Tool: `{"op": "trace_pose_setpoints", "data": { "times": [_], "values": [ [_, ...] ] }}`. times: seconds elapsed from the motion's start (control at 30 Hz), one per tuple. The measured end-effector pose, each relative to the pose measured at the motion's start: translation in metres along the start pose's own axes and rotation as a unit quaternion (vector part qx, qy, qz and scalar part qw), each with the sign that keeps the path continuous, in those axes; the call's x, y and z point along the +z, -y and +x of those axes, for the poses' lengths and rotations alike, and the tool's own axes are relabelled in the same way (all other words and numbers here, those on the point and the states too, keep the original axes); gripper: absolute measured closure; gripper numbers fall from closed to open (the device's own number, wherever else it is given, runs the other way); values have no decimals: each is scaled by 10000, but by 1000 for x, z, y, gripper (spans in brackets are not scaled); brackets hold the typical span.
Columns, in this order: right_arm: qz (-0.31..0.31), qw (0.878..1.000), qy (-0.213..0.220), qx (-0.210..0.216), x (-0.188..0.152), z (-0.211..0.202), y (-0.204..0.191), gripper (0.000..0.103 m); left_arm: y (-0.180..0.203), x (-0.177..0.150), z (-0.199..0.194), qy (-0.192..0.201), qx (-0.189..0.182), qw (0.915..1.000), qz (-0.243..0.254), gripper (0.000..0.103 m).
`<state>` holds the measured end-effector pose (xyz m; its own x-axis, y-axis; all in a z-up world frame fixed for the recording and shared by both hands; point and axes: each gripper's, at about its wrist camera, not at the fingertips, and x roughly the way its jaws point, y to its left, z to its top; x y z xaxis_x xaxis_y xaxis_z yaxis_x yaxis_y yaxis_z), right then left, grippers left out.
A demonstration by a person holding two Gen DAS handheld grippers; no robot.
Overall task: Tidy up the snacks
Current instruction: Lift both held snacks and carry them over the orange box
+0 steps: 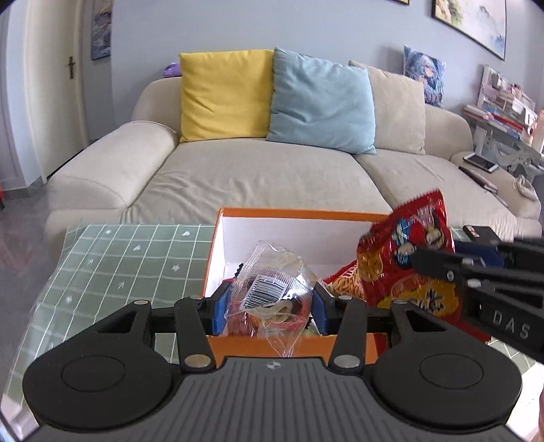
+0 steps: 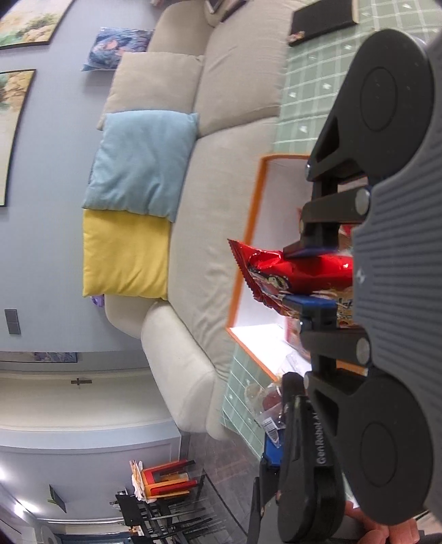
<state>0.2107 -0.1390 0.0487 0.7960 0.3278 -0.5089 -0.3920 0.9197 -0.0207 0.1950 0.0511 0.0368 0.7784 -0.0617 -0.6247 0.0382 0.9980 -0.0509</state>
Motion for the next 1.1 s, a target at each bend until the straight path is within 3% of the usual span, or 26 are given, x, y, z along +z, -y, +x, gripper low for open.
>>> {"op": "trace_pose_setpoints", "data": {
  "times": [0.3,0.47,0.7,0.87,1.1],
  "values": [
    [-185,9996,-199,-86,21,61,14,83,4,20,56,-381,-182,9988,238,49],
    [-112,9986,-517,34,22,99,23,83,6,24,88,-644,-291,9970,312,49],
    [149,9933,-1121,228,15,149,36,83,-7,22,135,-1429,-574,9880,-95,49],
    [331,9884,-1467,216,9,173,45,83,-12,24,158,-1734,-637,9823,-320,50],
    [94,9861,-1660,34,-1,186,43,83,-3,22,177,-2078,-312,9771,-322,49]
  ]
}}
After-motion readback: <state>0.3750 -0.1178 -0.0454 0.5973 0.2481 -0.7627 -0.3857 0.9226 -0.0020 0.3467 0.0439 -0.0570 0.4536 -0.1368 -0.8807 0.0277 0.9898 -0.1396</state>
